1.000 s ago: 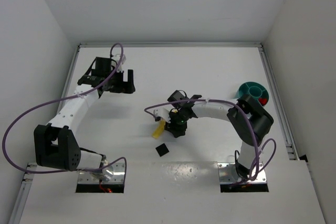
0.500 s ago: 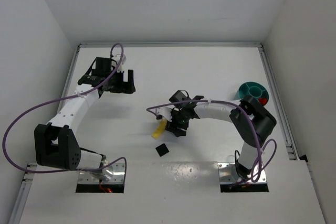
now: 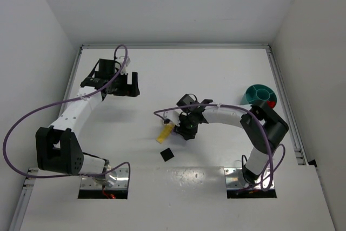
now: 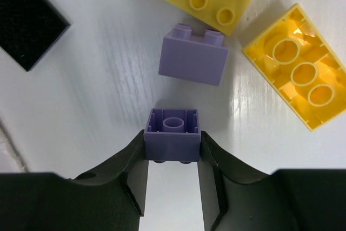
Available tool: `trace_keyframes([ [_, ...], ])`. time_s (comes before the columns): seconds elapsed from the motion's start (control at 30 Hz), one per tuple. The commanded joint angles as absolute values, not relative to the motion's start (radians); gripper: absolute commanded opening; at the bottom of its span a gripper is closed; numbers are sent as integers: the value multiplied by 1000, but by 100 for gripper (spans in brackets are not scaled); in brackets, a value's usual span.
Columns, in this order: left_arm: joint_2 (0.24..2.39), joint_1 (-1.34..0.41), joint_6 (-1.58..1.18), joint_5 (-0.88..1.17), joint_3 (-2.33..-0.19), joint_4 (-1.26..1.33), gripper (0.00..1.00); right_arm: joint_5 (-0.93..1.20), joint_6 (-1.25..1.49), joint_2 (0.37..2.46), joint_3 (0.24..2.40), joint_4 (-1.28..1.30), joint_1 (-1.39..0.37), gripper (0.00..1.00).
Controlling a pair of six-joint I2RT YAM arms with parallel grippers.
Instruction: Sort the legos into containers by color
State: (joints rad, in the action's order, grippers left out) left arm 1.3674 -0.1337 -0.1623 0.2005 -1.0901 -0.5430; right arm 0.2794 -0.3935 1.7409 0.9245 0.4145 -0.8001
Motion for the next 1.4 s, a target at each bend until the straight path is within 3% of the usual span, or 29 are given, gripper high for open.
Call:
trace_keyframes([
  [0.0,1370,-130,-166,213,-1109,-517,100,284,-373,1649,1003,492,-781,23],
  [0.1,1370,-130,-157,213,-1118,-517,100,284,-330,1602,1075,595,-730,19],
  [0.2,1370,-156,-144,199,-1127,-517,100,321,-287,1578,1167,711,-571,16],
  [0.53,1462,-251,-175,181,-1190,-471,100,319,-348,1733,1698,1138,180,12],
  [0.6,1502,-261,-175,181,-1213,-460,100,307,-385,1755,1771,1192,245,11],
  [0.9,1585,-281,-195,190,-1255,-419,100,356,-356,1857,1845,1354,377,11],
  [1.13,1594,-281,-195,190,-1264,-410,100,345,-302,1900,1799,1296,397,11],
  [1.37,1594,-281,-195,181,-1264,-410,100,321,-282,1974,1891,1276,417,10],
])
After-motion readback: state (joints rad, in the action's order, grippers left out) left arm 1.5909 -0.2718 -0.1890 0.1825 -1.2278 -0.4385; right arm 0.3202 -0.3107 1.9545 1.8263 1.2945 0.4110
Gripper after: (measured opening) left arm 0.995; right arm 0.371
